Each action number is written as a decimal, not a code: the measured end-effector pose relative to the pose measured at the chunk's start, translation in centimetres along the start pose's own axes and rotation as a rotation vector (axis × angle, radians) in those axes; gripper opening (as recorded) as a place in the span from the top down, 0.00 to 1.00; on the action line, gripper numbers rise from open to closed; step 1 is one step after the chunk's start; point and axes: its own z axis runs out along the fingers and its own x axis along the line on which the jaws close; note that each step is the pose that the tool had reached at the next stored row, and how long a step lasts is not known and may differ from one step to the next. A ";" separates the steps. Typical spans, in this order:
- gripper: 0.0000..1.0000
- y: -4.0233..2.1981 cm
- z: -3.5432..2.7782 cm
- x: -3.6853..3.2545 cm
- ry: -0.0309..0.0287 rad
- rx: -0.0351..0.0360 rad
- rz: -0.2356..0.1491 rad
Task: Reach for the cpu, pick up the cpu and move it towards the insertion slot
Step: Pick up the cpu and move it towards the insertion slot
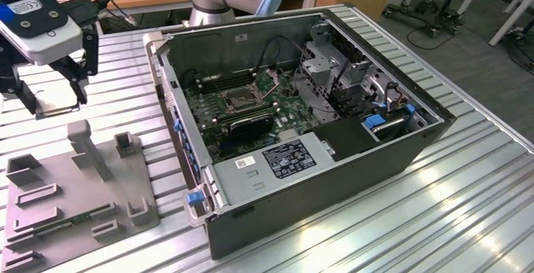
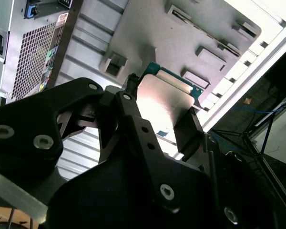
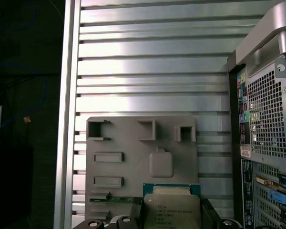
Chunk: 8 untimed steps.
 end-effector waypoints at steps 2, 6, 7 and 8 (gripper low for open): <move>0.45 0.00 0.01 -0.09 -0.0001 -0.0001 0.000; 0.45 0.00 0.01 -0.26 -0.0001 -0.0001 0.000; 0.45 0.00 0.01 -0.31 -0.0001 -0.0001 0.000; 0.45 0.00 0.01 -0.36 -0.0001 0.0000 0.000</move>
